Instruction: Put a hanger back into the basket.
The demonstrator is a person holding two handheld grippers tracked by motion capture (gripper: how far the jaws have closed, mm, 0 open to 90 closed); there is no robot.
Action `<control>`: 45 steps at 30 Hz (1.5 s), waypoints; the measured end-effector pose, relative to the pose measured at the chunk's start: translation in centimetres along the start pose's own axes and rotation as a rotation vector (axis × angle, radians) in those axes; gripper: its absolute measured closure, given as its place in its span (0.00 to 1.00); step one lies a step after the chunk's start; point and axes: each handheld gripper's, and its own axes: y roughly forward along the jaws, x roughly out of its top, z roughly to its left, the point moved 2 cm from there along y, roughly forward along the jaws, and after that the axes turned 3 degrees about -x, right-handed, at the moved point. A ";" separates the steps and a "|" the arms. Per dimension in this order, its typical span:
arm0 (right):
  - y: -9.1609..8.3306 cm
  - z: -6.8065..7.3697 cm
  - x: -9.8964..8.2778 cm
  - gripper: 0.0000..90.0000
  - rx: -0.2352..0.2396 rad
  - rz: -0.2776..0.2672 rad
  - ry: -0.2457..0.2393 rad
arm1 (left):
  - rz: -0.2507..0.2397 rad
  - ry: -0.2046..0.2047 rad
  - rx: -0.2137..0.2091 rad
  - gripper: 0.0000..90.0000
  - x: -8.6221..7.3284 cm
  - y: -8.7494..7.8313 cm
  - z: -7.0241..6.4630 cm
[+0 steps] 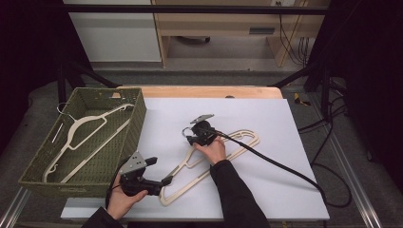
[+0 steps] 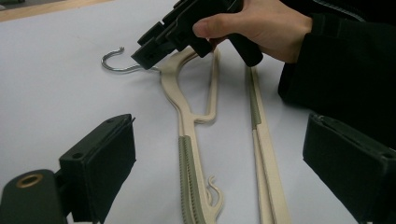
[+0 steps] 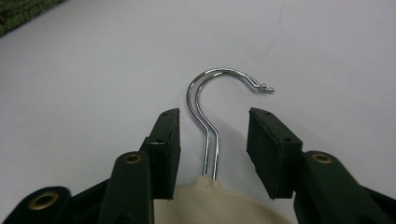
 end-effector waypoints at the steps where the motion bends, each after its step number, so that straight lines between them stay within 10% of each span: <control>1: 0.0 0.0 0.0 0.66 0.000 0.000 0.000 | 0.002 0.001 0.000 0.10 0.0 0.0 0.0; 15: 0.6 -0.2 -0.2 0.97 -0.006 0.042 0.022 | 0.014 -0.002 -0.003 0.11 -0.1 0.3 0.0; 45: -3.1 -0.3 0.2 0.99 -0.012 -0.084 0.050 | 0.063 -0.038 -0.027 0.15 2.1 3.9 1.1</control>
